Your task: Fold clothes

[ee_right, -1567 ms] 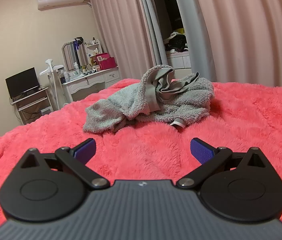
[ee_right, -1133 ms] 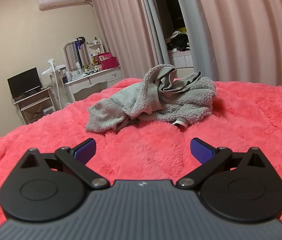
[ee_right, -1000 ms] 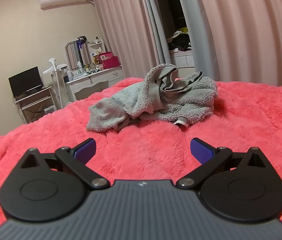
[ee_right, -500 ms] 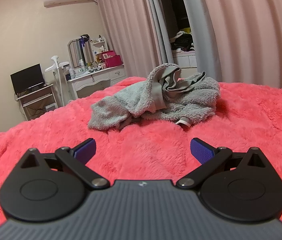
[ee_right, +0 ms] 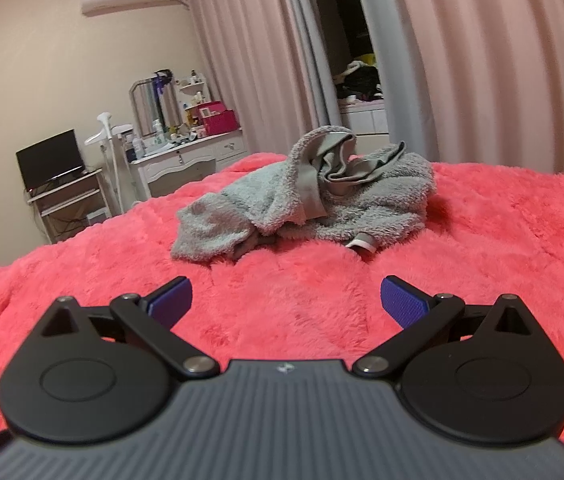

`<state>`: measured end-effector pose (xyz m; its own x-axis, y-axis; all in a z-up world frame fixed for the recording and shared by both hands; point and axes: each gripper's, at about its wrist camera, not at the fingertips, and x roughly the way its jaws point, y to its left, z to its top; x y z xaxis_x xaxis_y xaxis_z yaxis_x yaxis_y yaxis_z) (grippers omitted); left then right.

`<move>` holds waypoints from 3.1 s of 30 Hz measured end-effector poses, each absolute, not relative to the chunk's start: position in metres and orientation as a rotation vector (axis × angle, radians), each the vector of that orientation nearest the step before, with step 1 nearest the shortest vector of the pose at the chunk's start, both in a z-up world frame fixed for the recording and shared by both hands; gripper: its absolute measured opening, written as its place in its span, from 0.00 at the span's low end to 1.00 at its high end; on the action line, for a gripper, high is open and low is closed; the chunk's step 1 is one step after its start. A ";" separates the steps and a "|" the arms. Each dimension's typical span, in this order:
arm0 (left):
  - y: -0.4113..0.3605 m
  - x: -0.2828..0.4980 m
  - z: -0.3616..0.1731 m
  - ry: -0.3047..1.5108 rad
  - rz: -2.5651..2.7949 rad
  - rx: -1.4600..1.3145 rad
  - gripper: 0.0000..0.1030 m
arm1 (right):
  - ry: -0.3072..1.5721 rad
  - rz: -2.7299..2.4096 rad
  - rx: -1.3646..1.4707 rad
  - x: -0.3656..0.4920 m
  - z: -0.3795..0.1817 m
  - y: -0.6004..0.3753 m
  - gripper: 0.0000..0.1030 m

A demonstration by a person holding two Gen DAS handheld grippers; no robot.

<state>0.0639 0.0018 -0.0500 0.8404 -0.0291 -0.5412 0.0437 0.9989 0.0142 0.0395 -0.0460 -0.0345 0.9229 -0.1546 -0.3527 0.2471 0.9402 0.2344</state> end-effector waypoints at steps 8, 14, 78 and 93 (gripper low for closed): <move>0.029 0.131 -0.075 0.598 -0.093 0.106 1.00 | 0.198 -0.203 0.303 0.035 -0.030 -0.052 1.00; 0.063 0.150 -0.099 0.511 -0.148 0.138 1.00 | 0.183 -0.216 0.199 0.077 -0.032 -0.036 1.00; 0.124 0.133 -0.071 0.612 -0.460 0.240 1.00 | 0.363 0.259 -0.014 0.053 0.035 0.011 0.83; 0.089 0.118 -0.085 0.586 -0.676 0.282 1.00 | 0.654 0.096 0.145 0.238 -0.010 -0.063 0.12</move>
